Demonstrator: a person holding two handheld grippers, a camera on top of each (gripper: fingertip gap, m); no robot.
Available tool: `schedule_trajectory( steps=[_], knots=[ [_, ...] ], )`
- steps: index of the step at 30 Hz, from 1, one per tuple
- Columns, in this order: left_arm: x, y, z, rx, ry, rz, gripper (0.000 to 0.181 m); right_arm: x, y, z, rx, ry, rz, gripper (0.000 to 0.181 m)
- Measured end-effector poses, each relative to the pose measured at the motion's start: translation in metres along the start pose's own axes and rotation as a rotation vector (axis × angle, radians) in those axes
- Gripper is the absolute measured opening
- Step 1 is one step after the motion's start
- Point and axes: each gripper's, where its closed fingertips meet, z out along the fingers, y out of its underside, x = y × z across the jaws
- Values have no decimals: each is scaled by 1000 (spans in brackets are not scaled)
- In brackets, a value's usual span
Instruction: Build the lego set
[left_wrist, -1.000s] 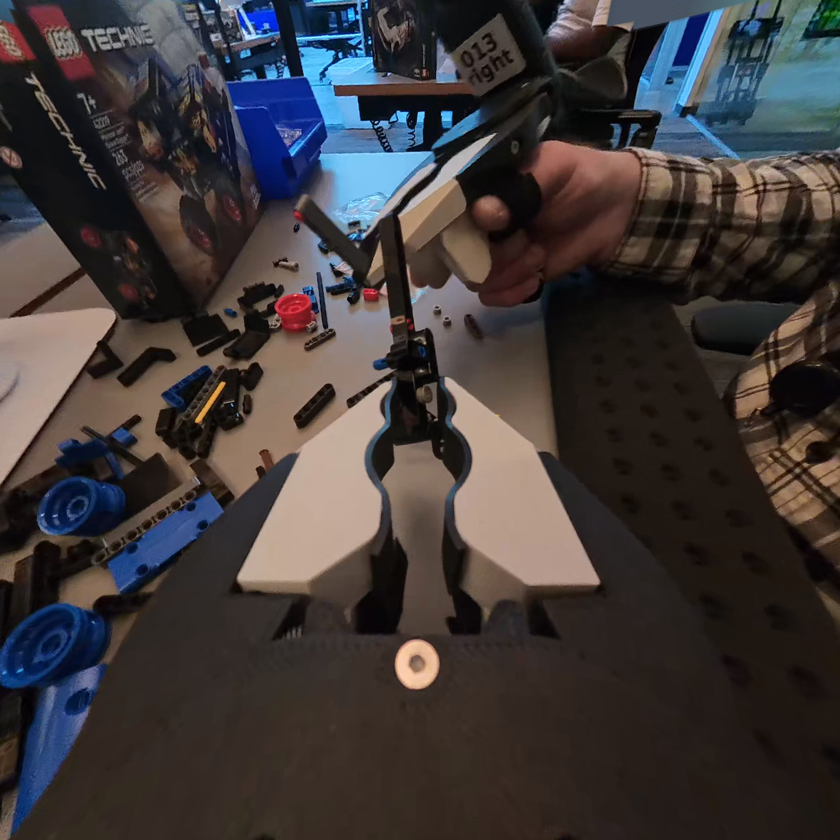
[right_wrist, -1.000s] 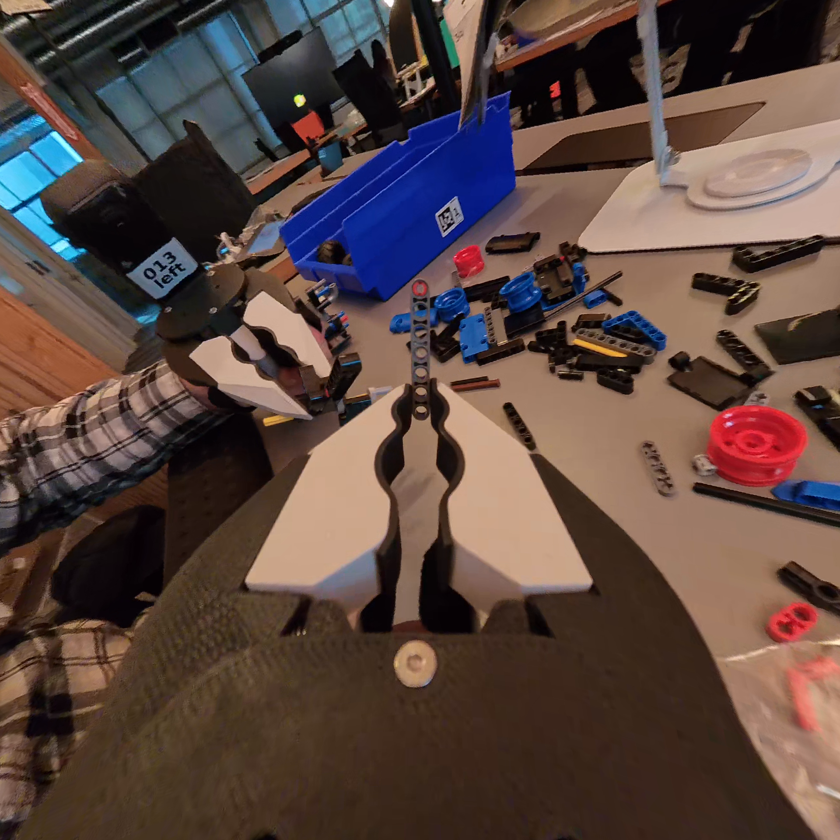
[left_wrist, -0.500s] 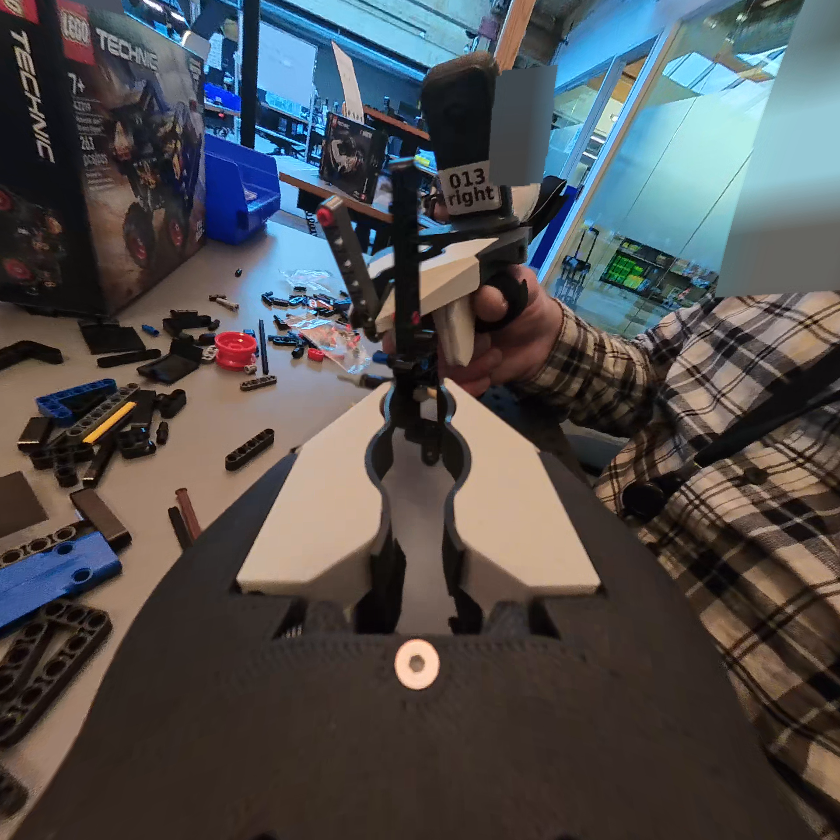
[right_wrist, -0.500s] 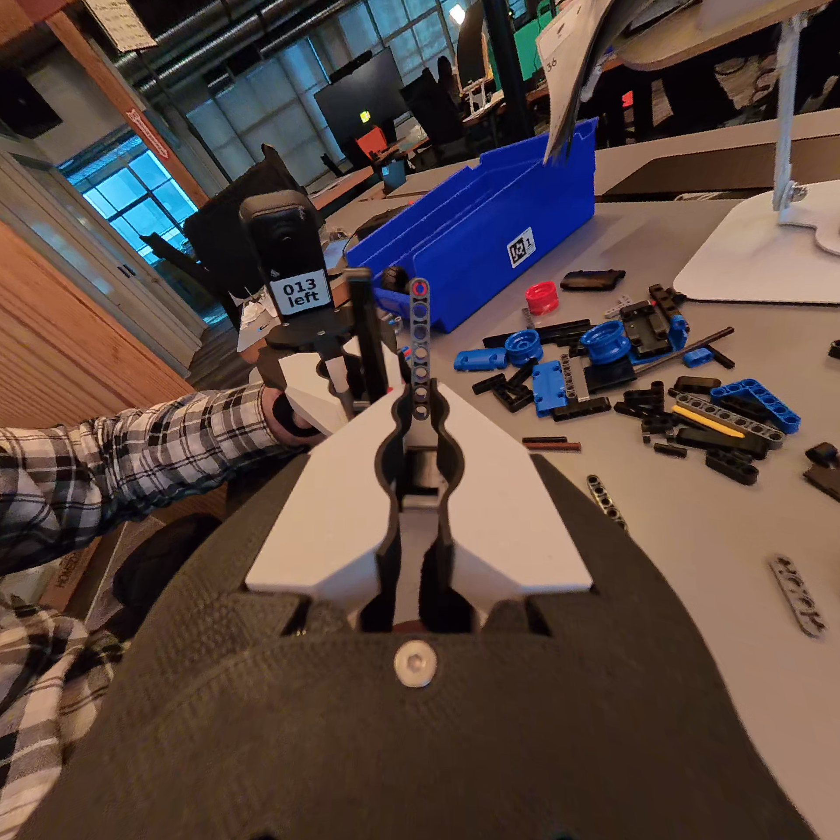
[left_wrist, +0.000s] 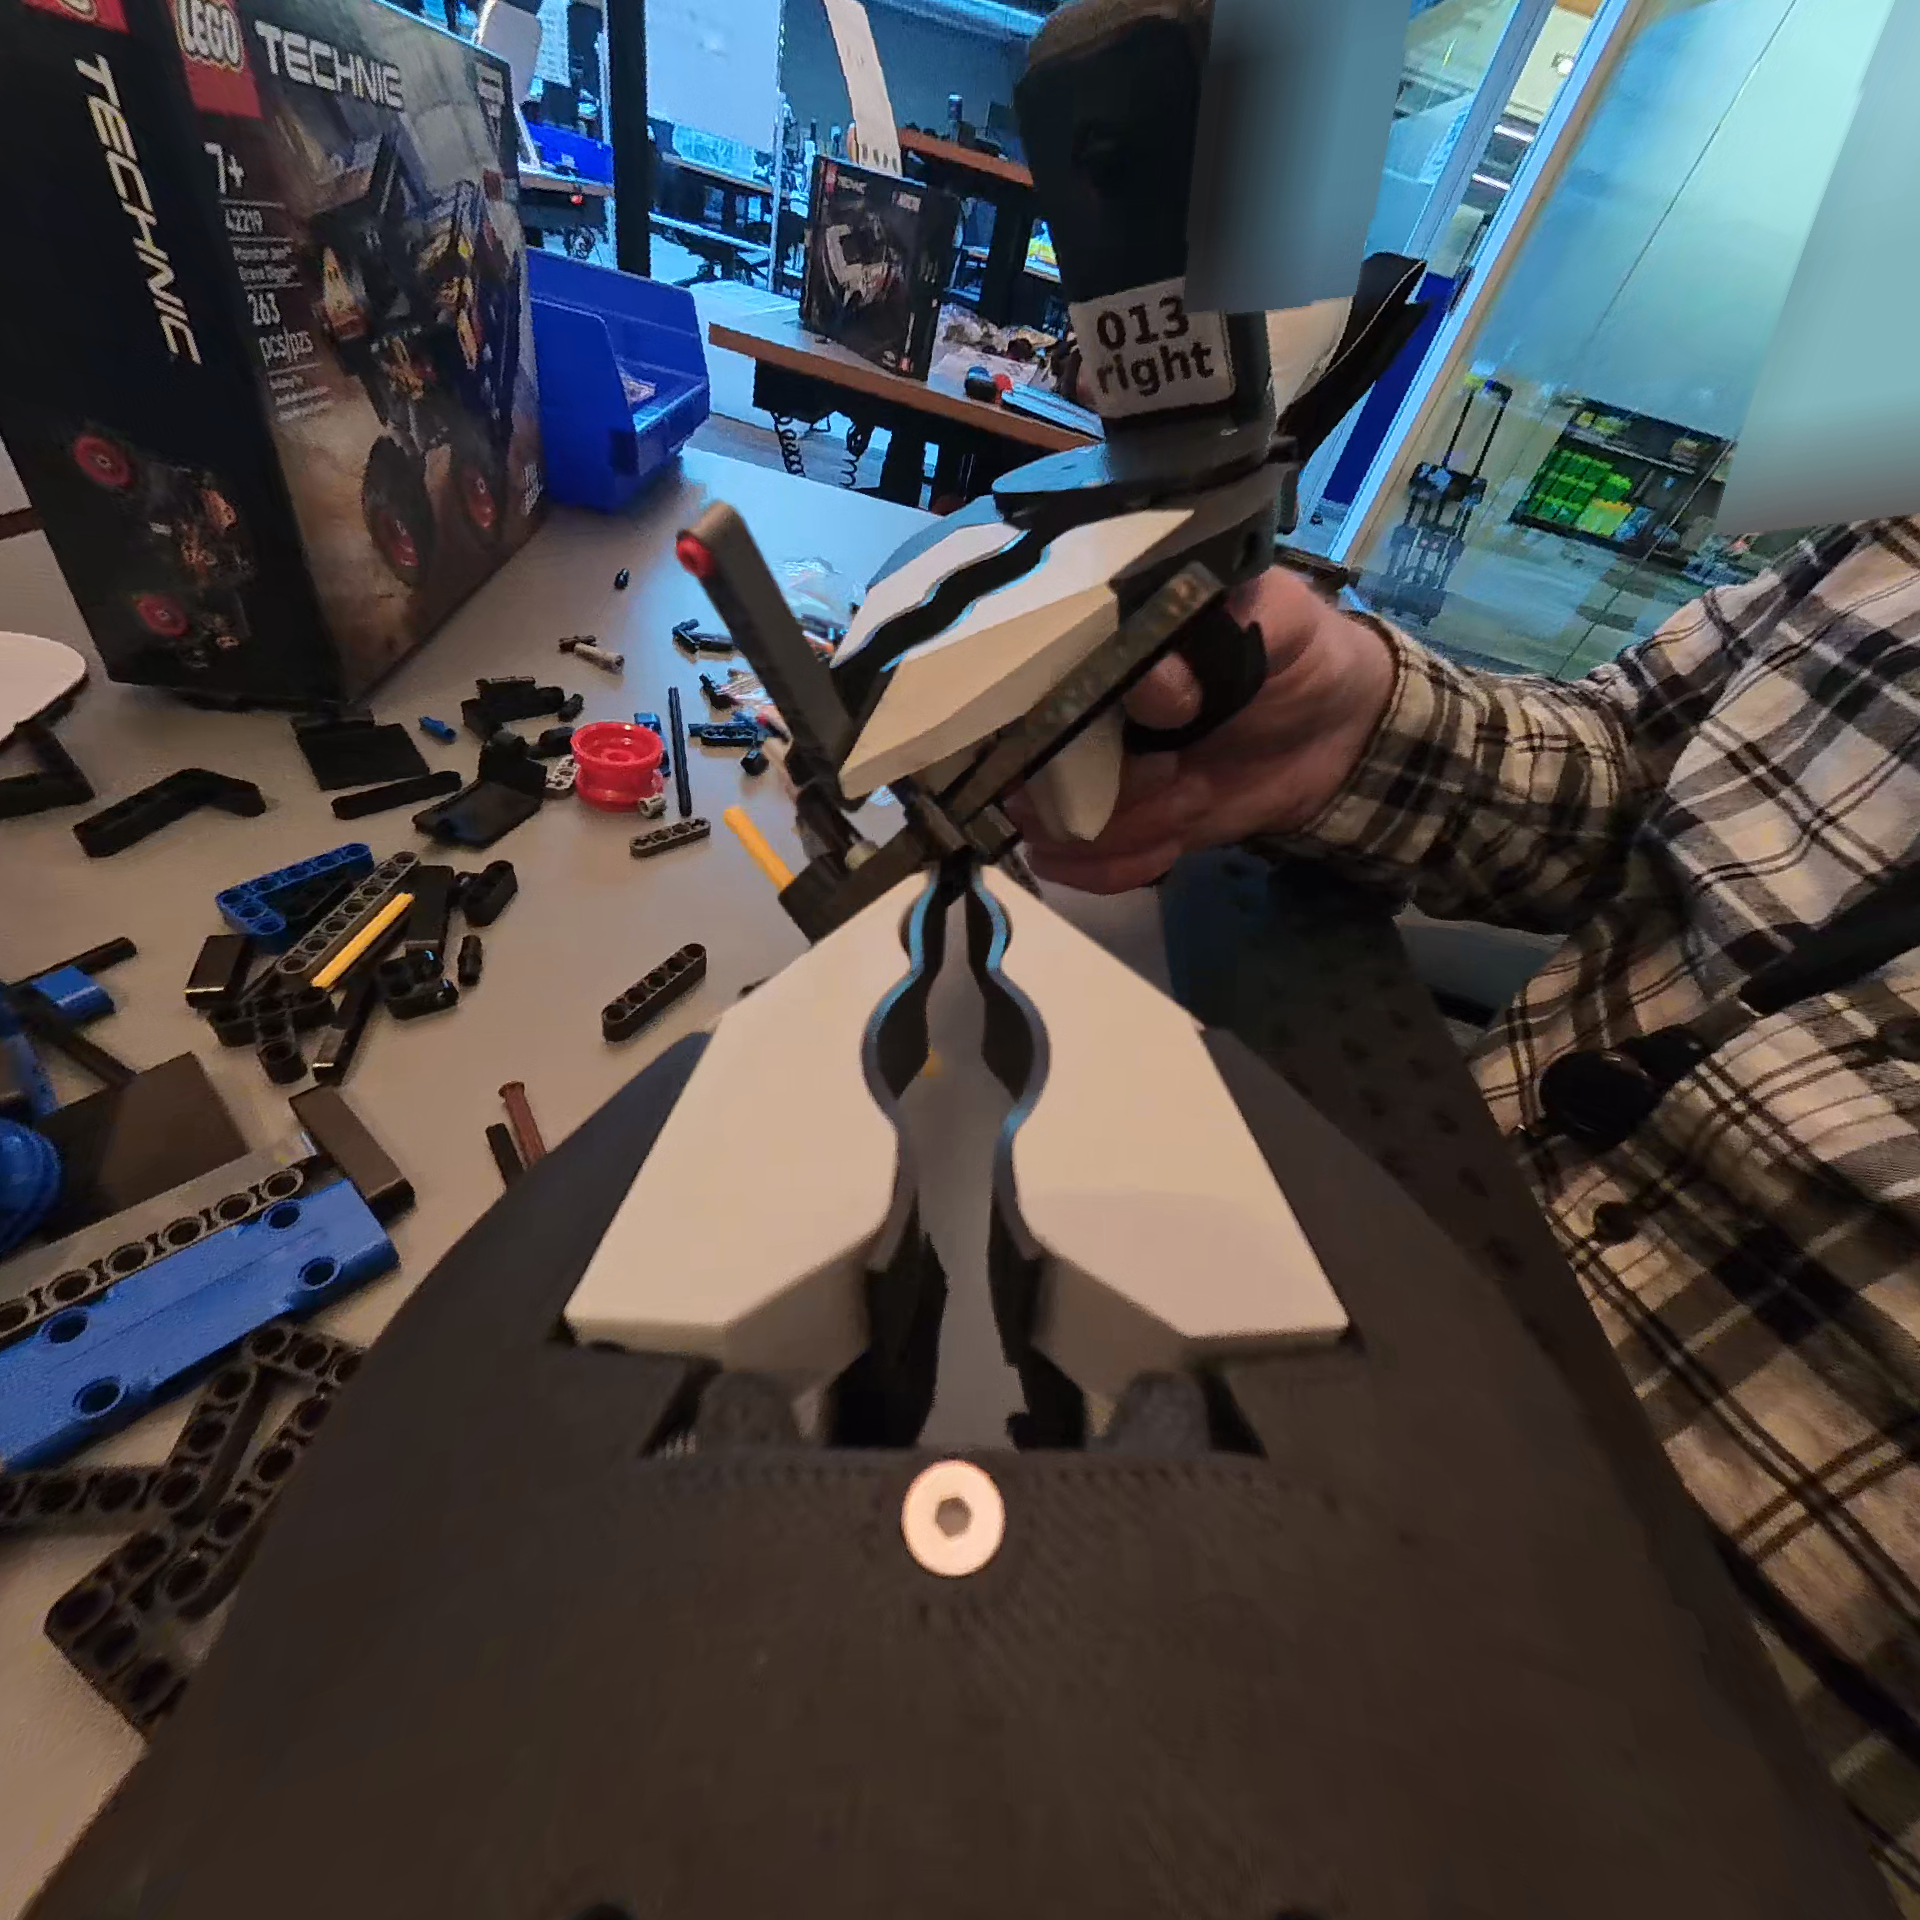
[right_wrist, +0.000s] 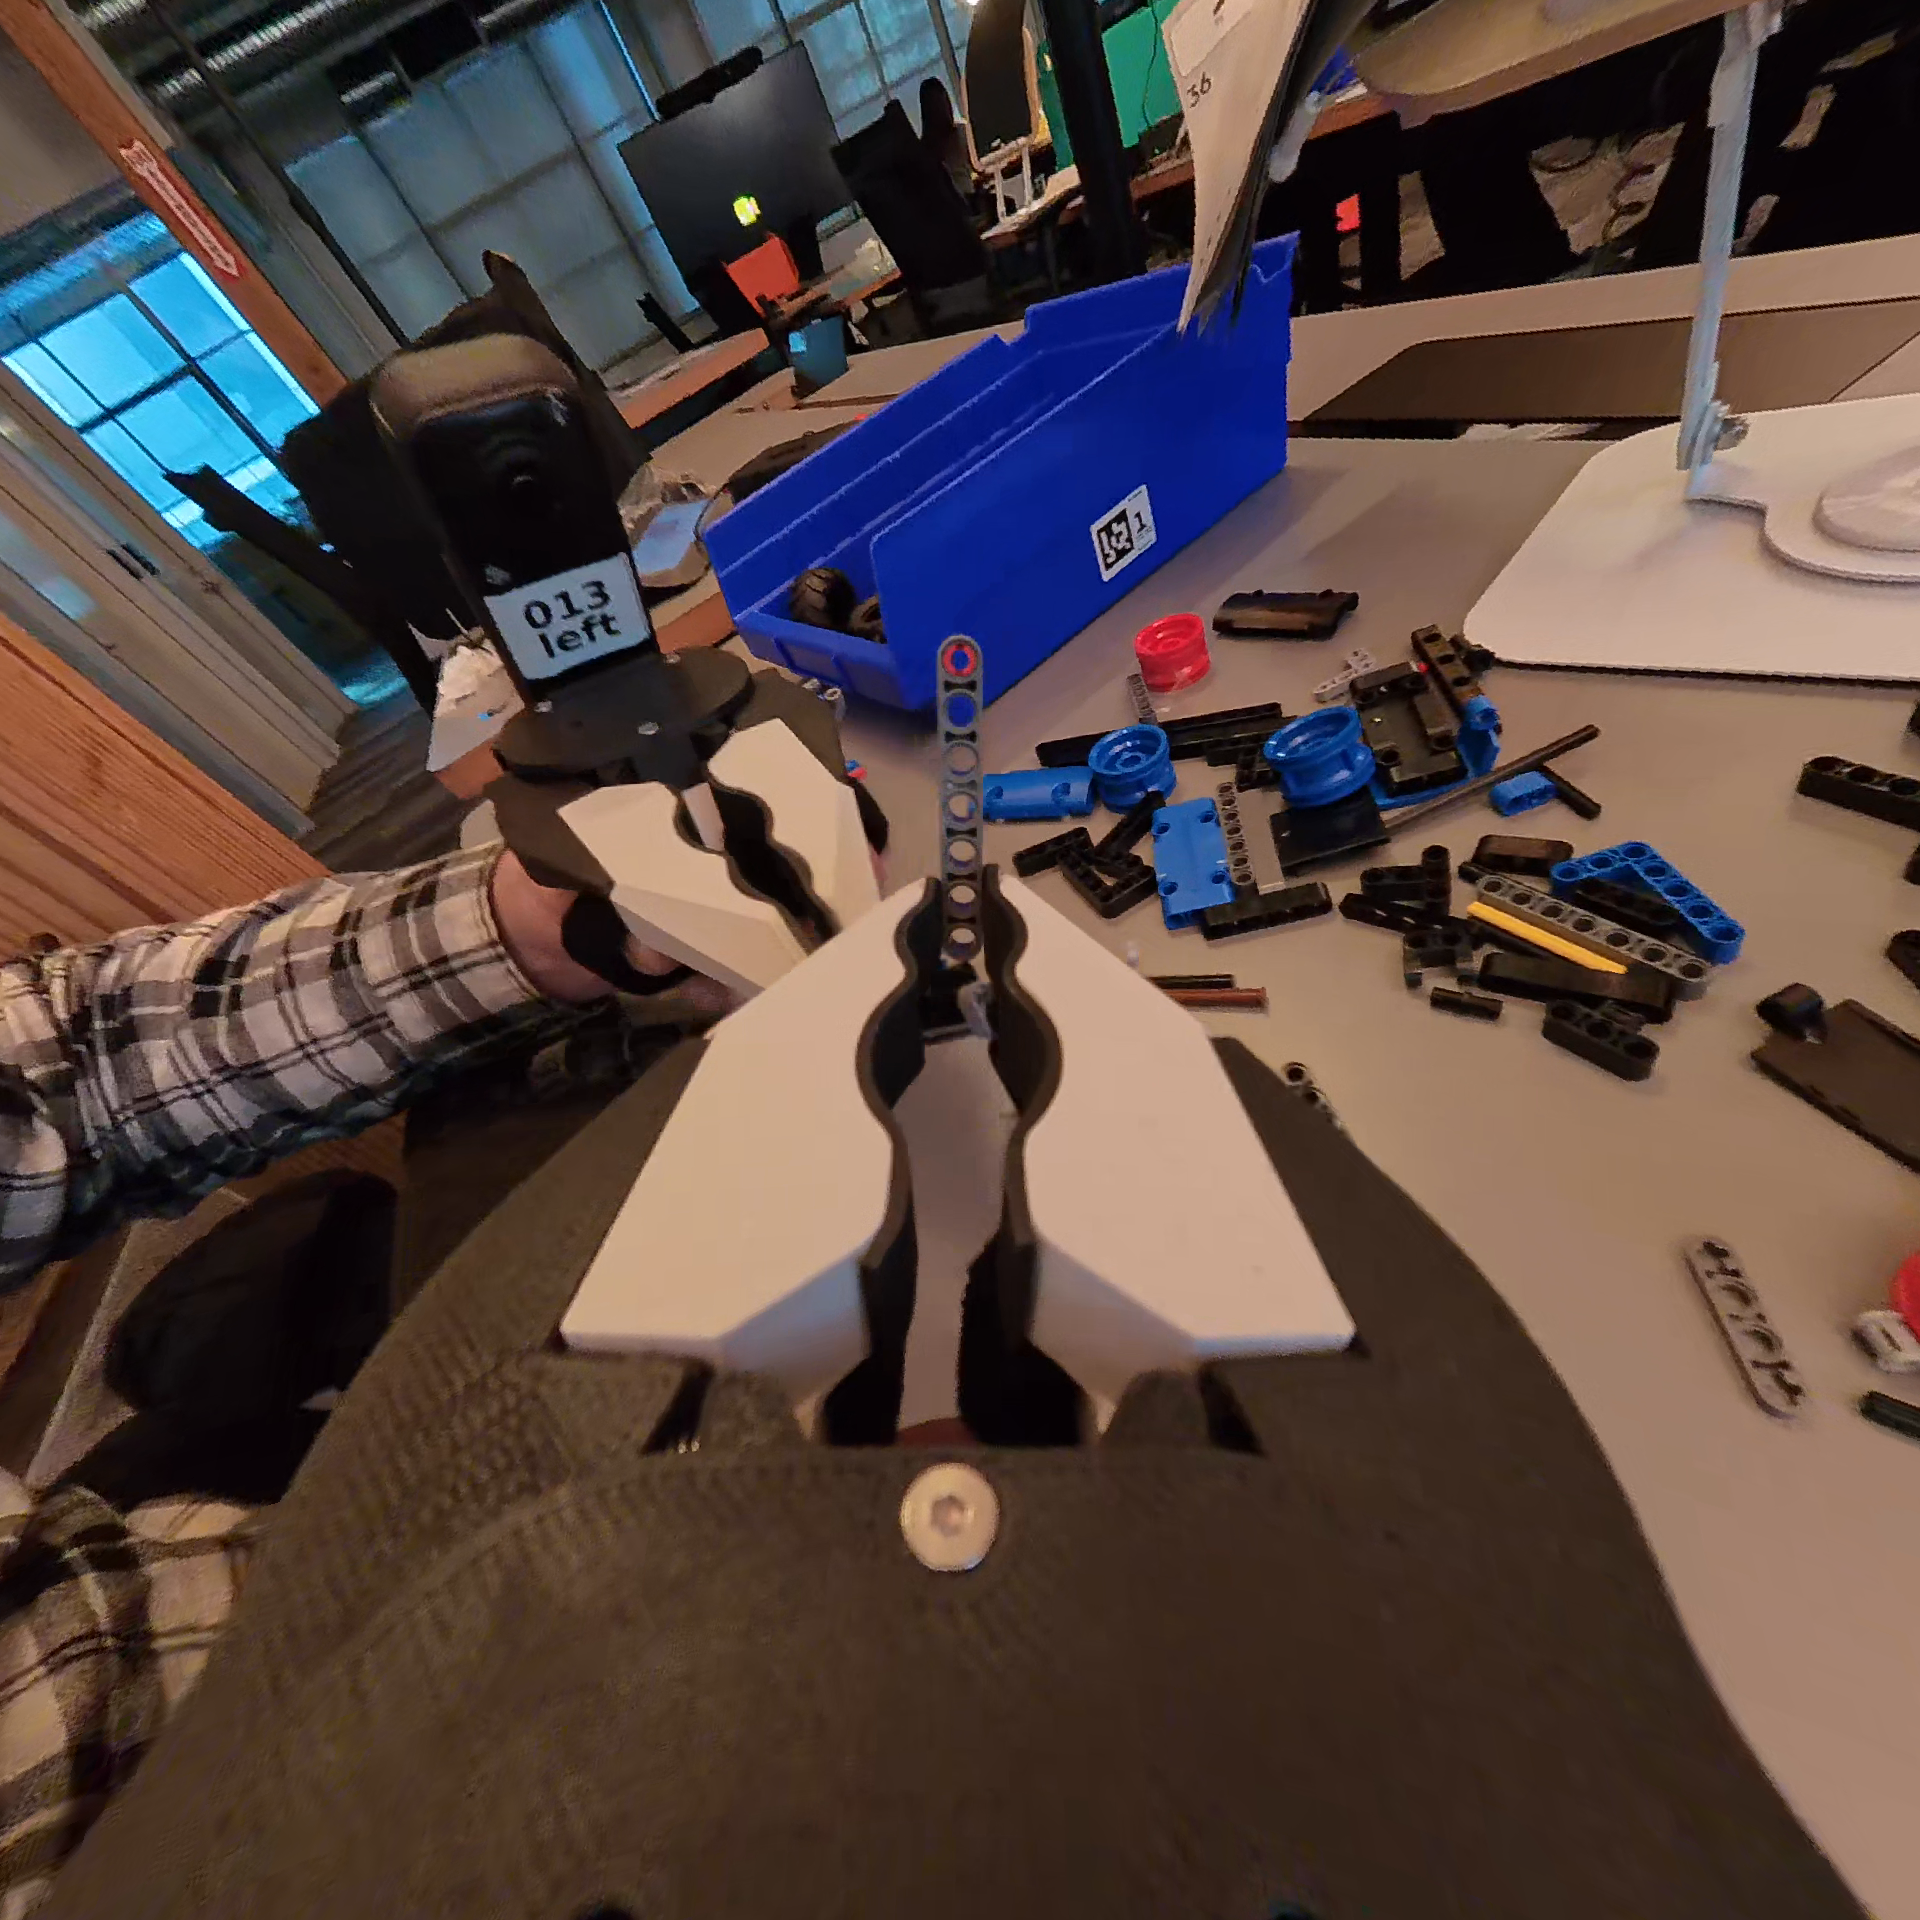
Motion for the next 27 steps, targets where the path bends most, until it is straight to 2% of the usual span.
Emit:
schedule_trajectory(
  steps=[12,23,27],
  knots=[
    [-3,16,2,-92,-66,40,0,7,26,2,-128,6,-56,6],
    [-1,71,6,-412,-136,181,0,7,78,10,-380,-9,-164,6],
    [4,80,2,-468,-122,214,4,13,76,6,-384,22,-208,6]
  ],
)
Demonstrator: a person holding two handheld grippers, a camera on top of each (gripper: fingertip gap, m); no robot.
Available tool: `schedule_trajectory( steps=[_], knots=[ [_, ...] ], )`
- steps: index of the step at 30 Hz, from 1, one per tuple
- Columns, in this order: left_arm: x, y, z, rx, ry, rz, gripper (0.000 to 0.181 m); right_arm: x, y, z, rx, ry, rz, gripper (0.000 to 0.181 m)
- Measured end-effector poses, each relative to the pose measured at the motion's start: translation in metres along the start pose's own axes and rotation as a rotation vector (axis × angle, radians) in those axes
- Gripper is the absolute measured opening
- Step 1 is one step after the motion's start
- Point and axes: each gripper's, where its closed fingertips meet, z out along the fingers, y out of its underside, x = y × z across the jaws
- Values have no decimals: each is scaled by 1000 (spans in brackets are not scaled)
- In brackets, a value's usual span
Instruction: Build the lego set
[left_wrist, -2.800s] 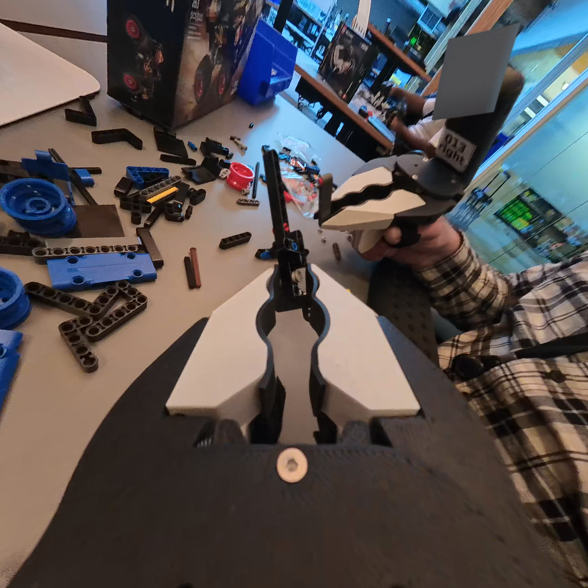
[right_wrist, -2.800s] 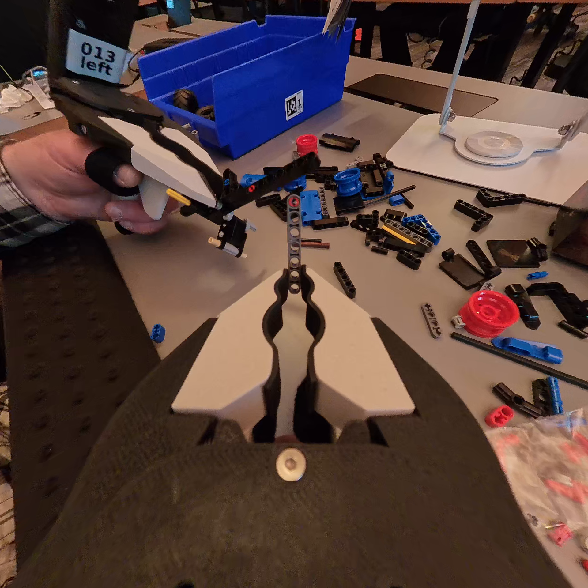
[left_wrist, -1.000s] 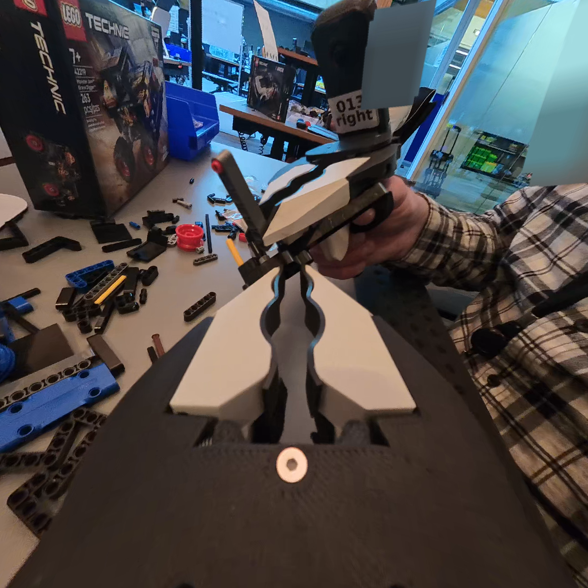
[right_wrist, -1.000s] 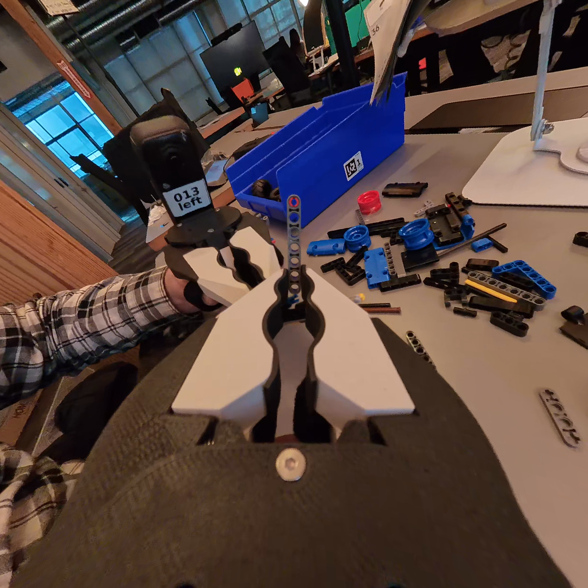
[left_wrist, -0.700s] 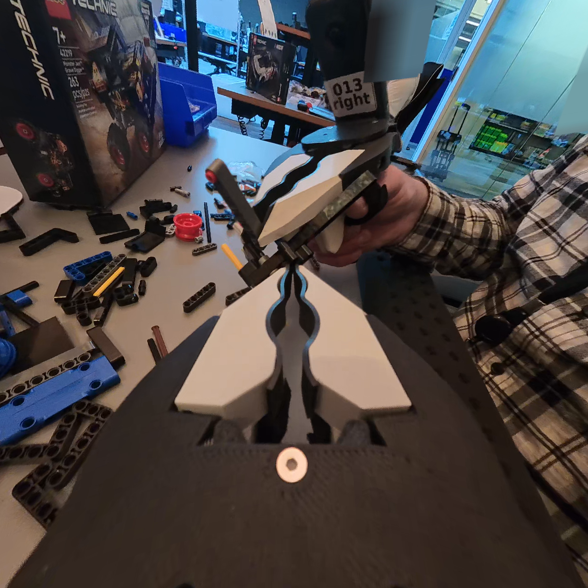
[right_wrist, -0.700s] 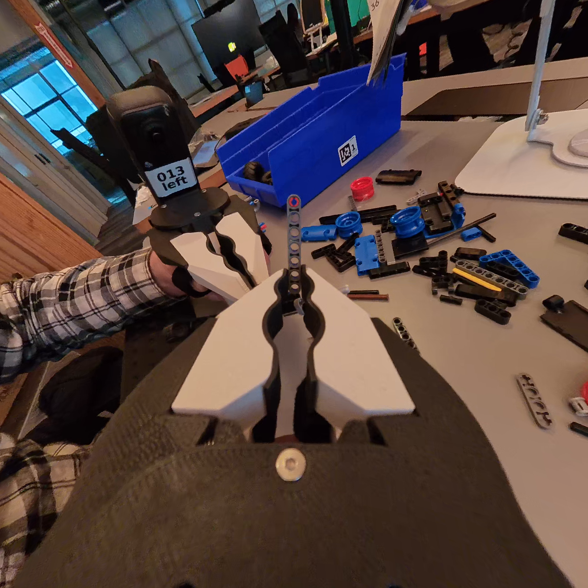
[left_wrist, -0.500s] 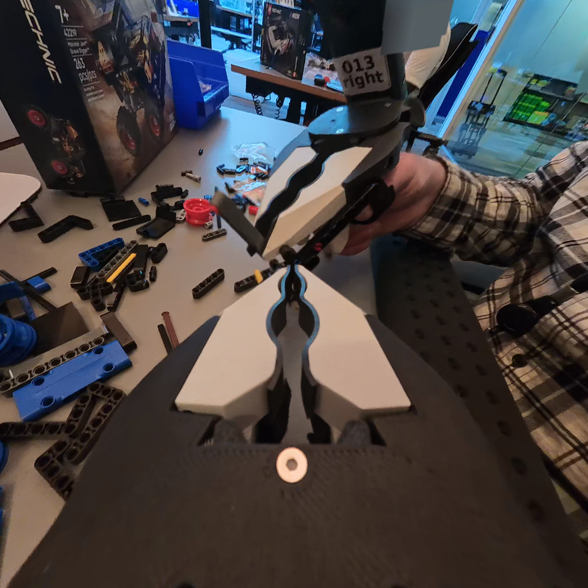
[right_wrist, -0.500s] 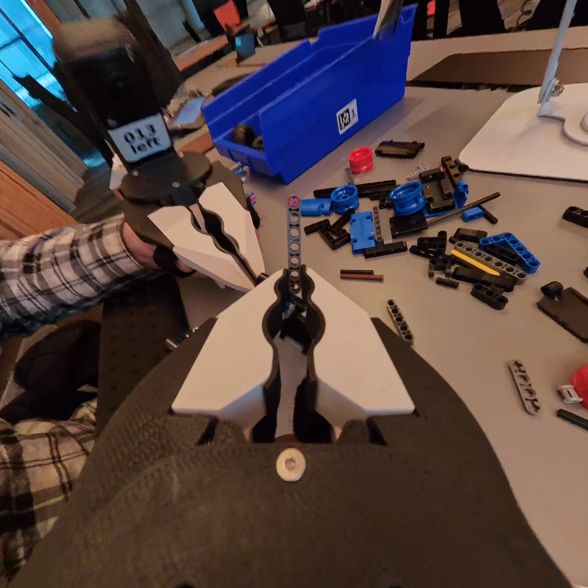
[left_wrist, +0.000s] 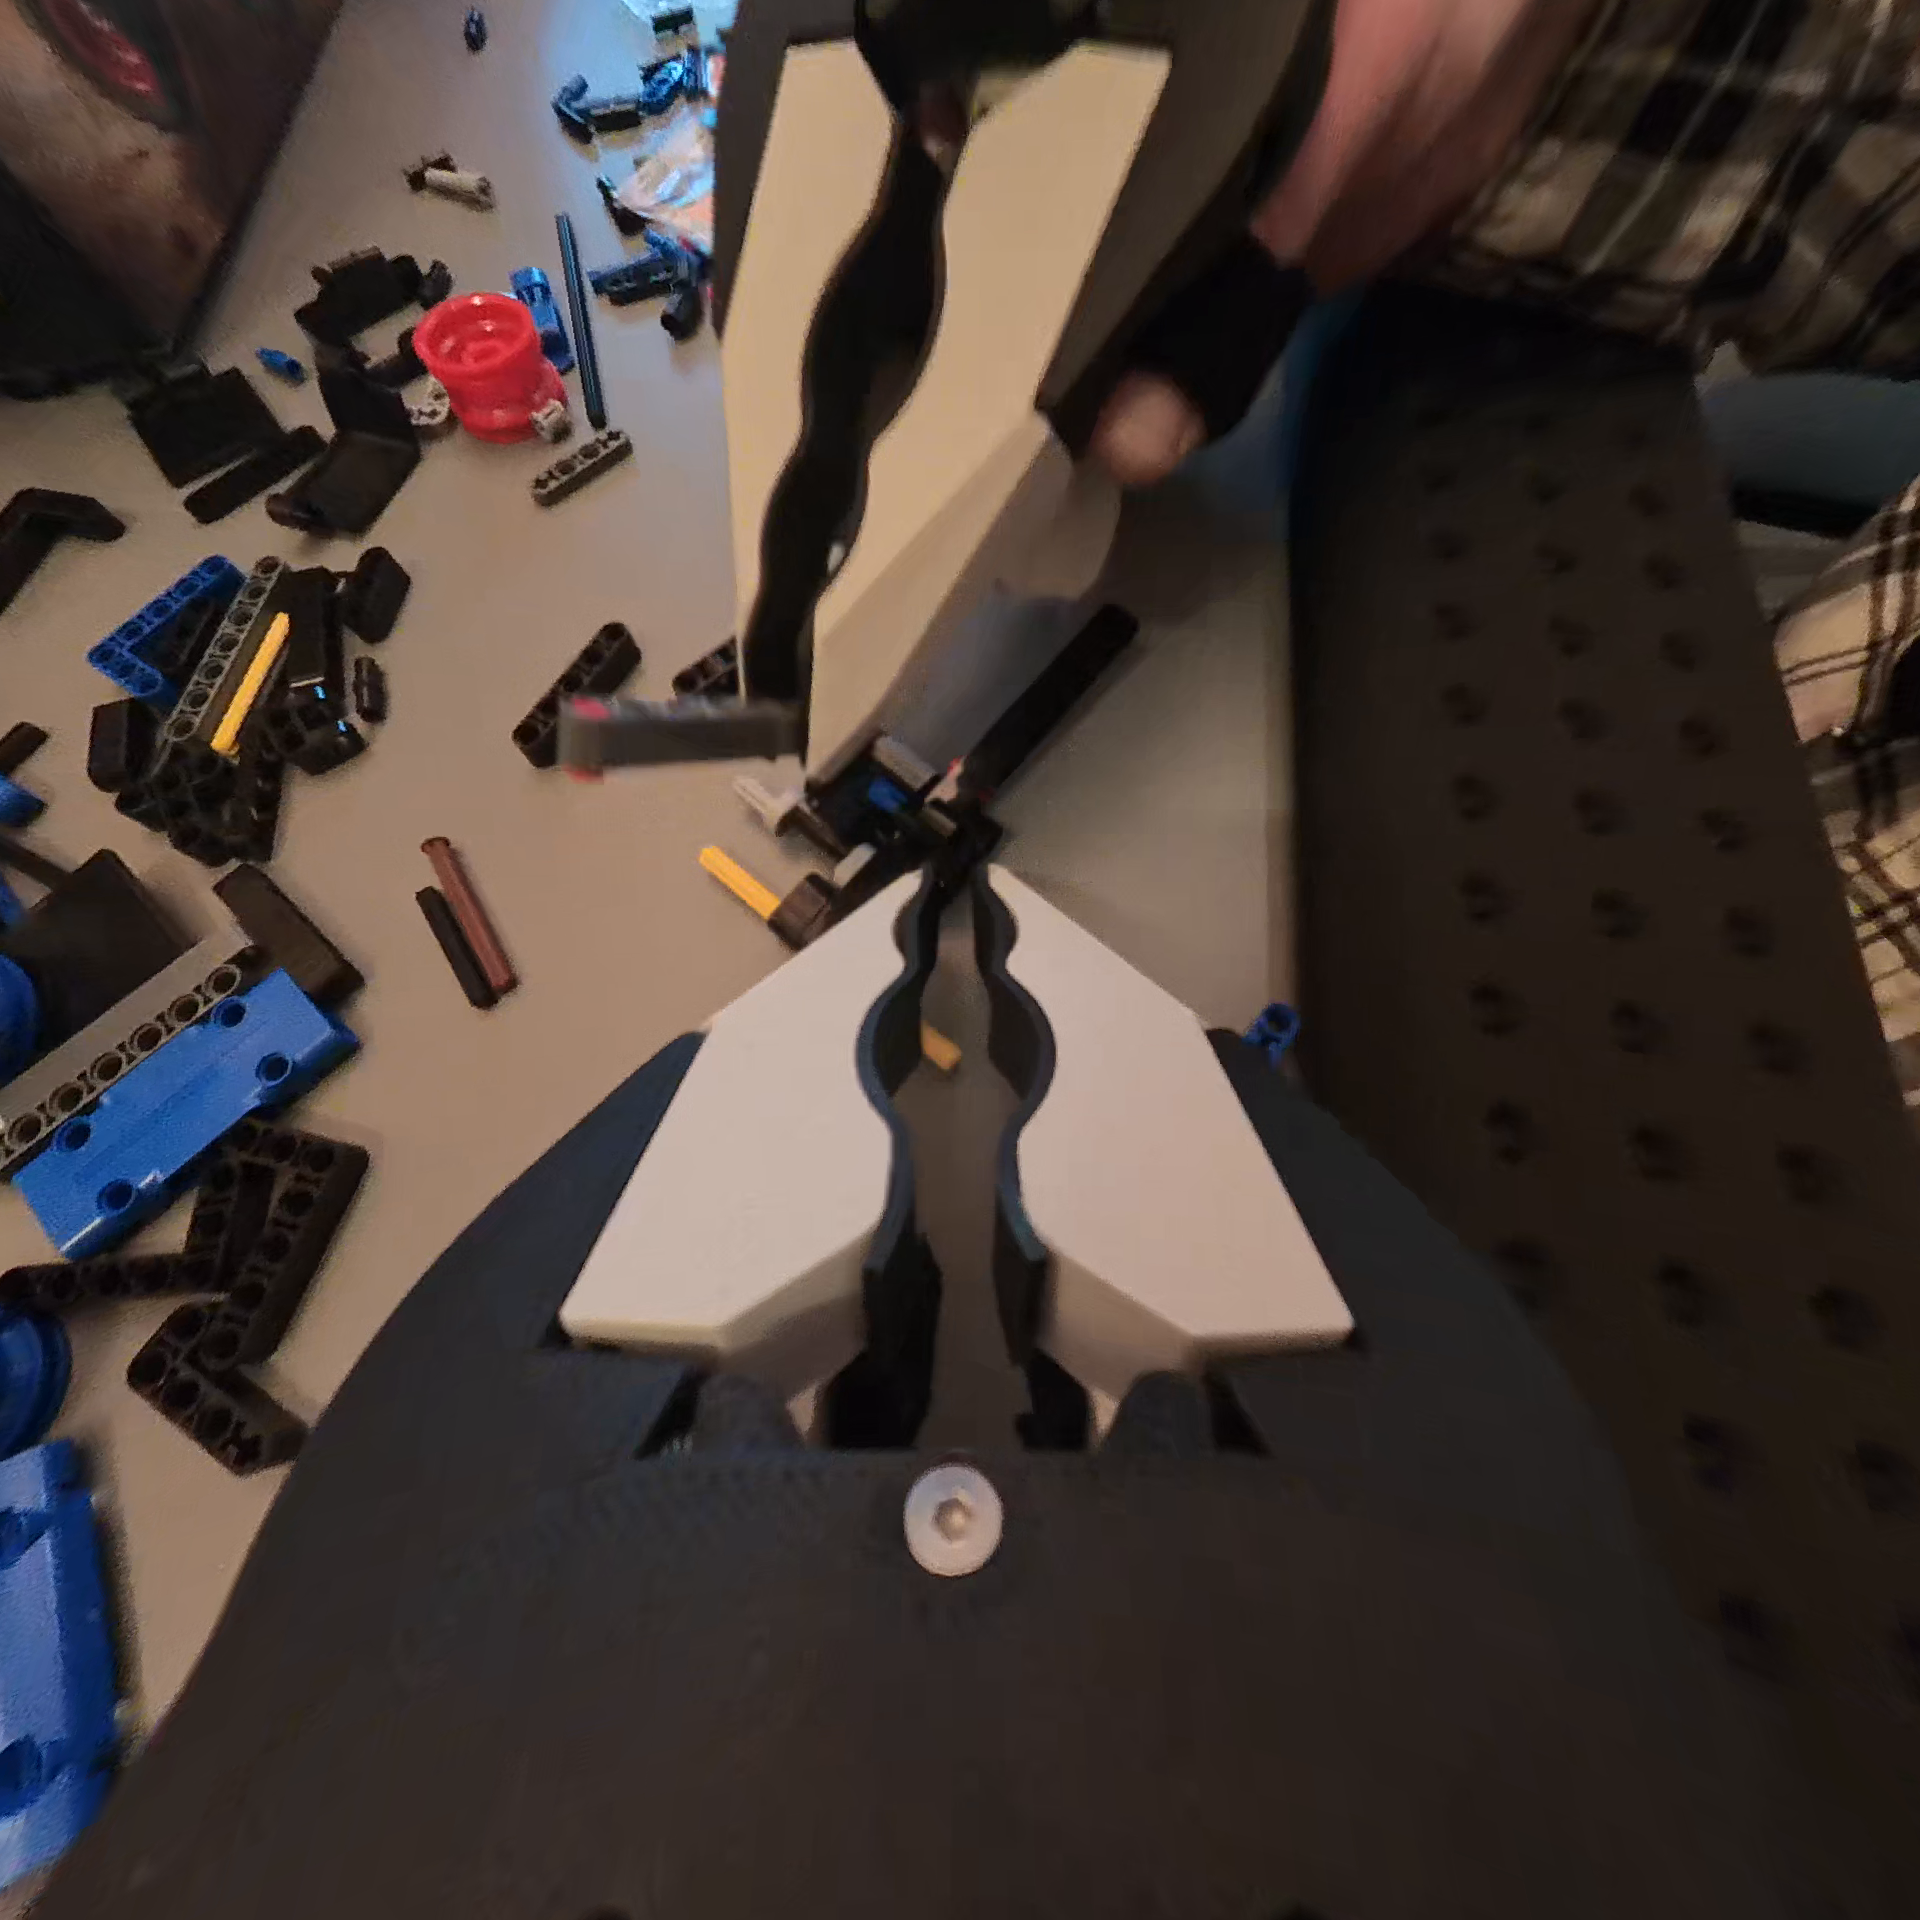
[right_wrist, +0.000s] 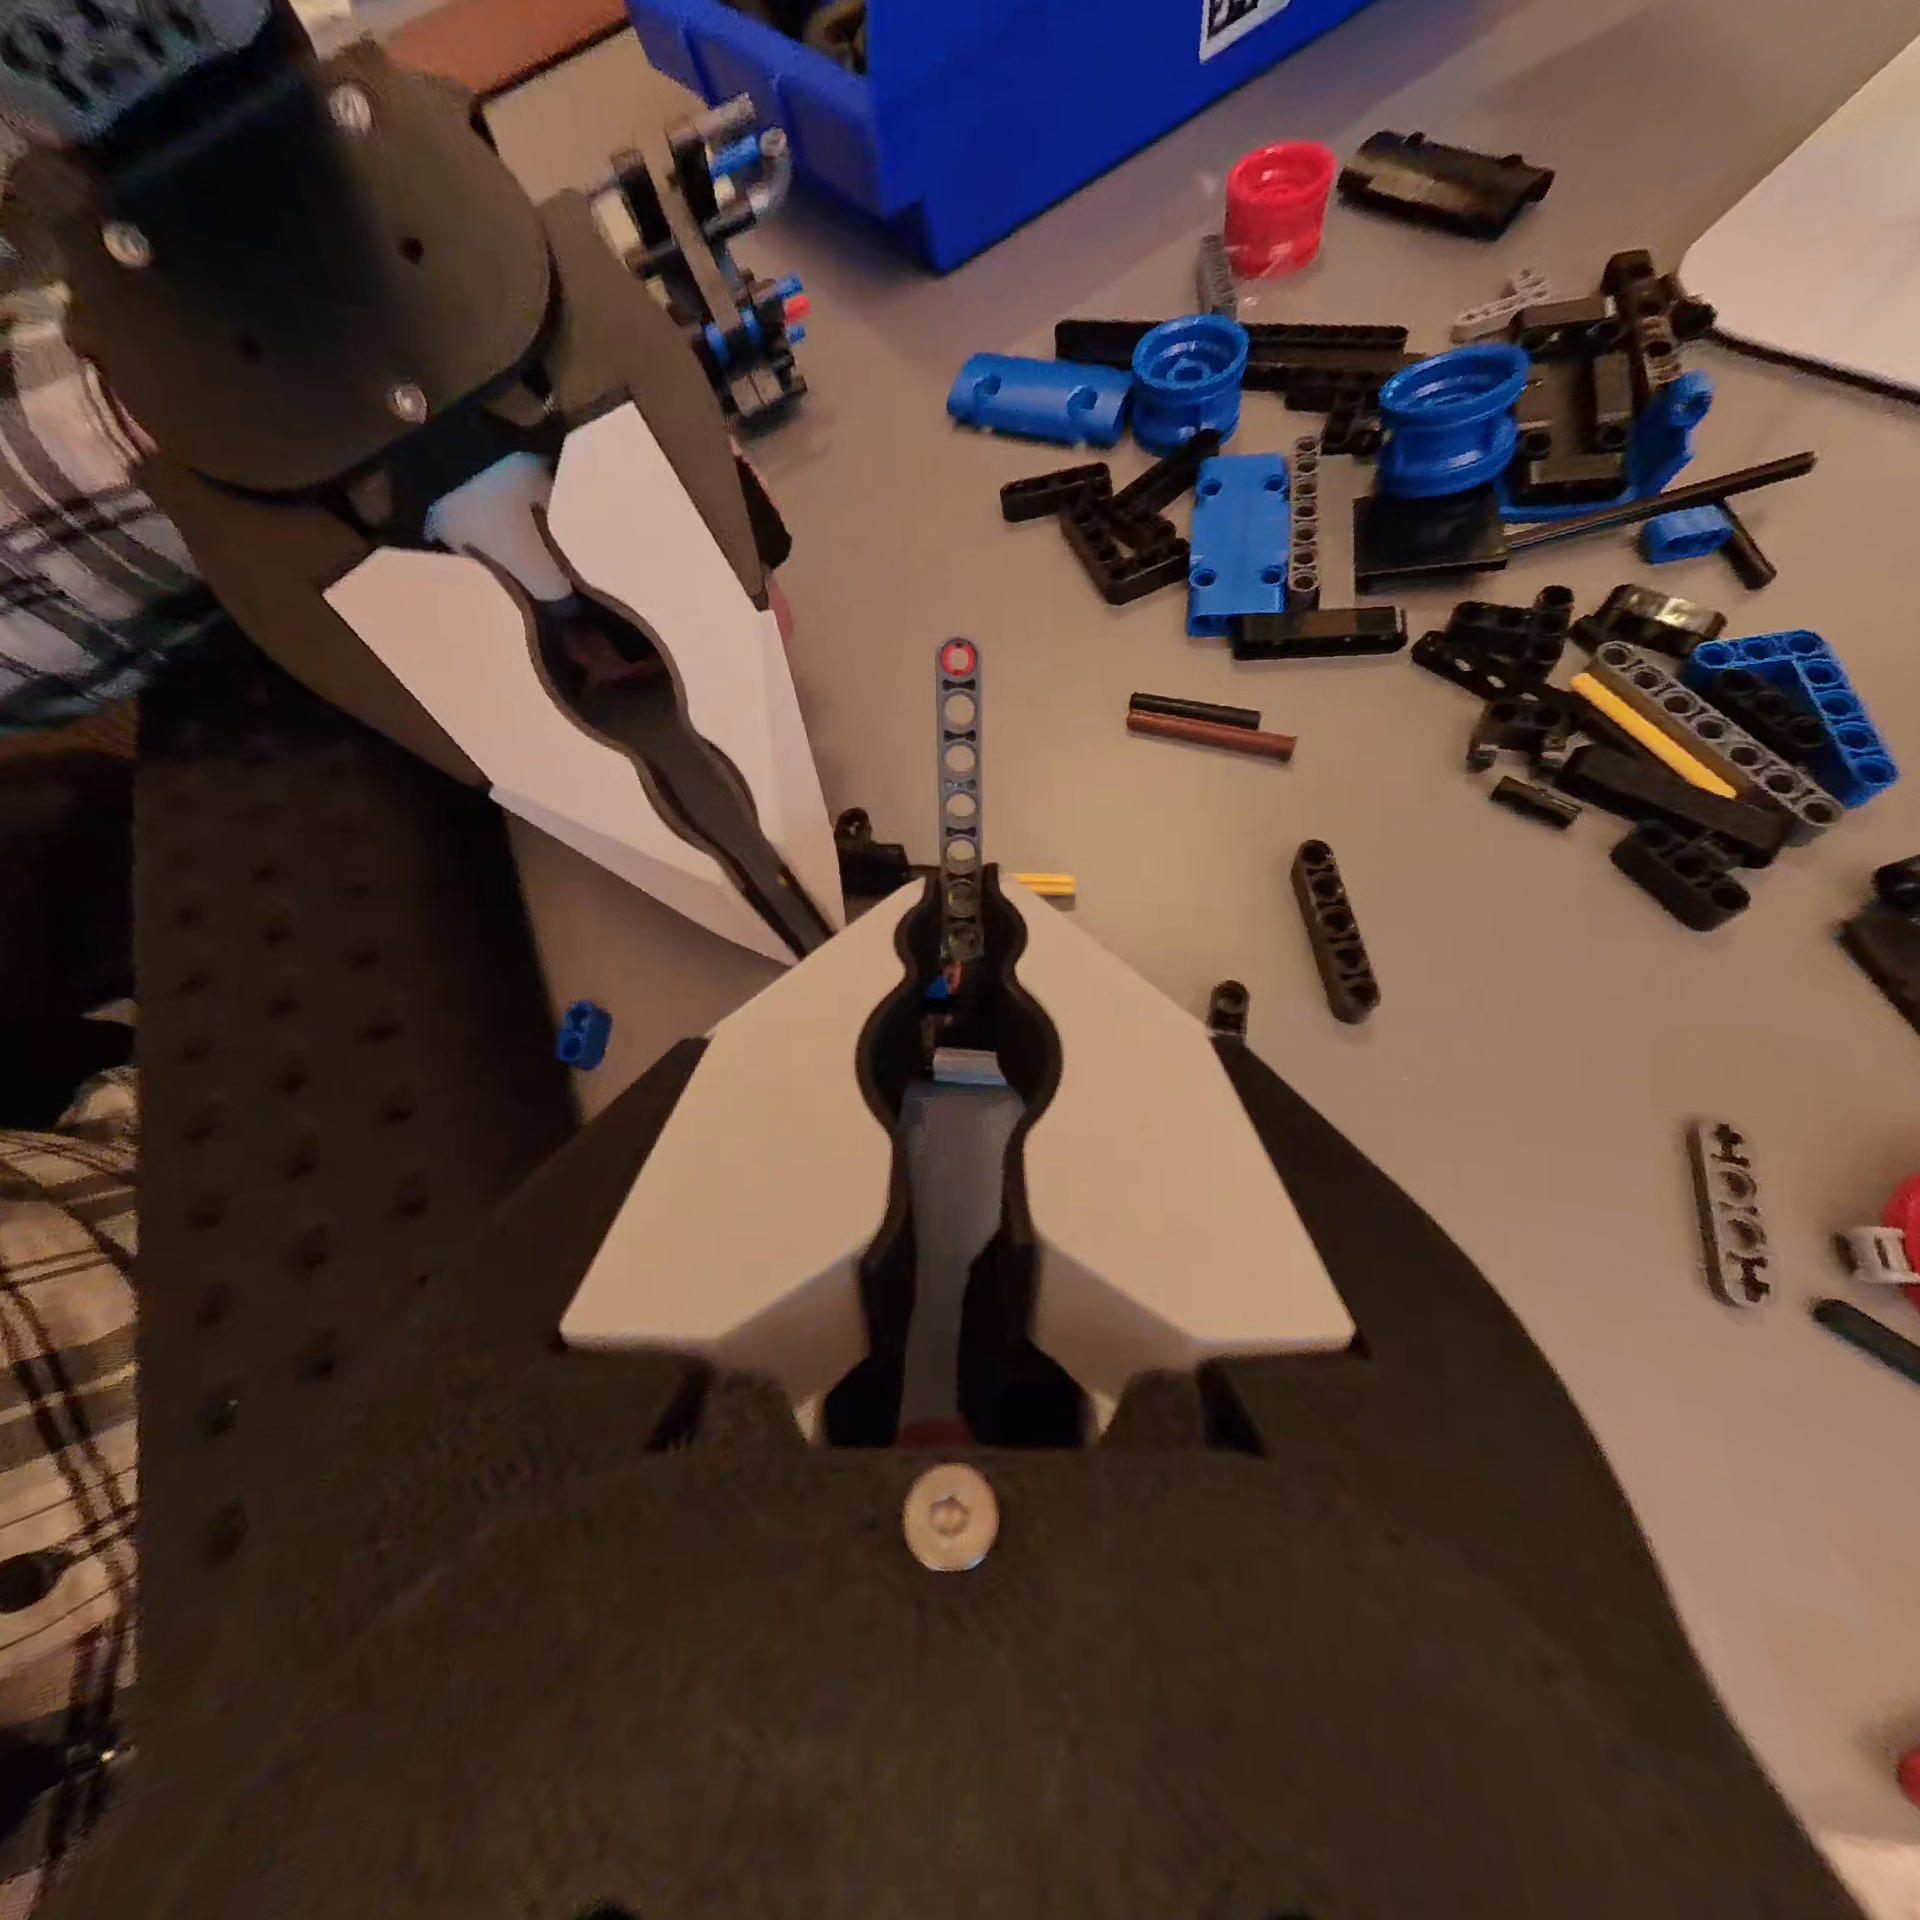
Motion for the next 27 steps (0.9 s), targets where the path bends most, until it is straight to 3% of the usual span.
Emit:
schedule_trajectory(
  steps=[6,13,19,27],
  knots=[
    [-10,0,-13,-2,-70,41,16,13,-8,-18,73,26,35,5],
    [-3,-7,0,-101,-118,193,23,21,-6,-21,72,52,40,6],
    [-4,-10,11,-155,-173,392,9,23,-6,-22,79,63,33,6],
    [-8,-9,13,-300,-441,681,9,24,-8,-25,89,73,27,6]
  ],
)
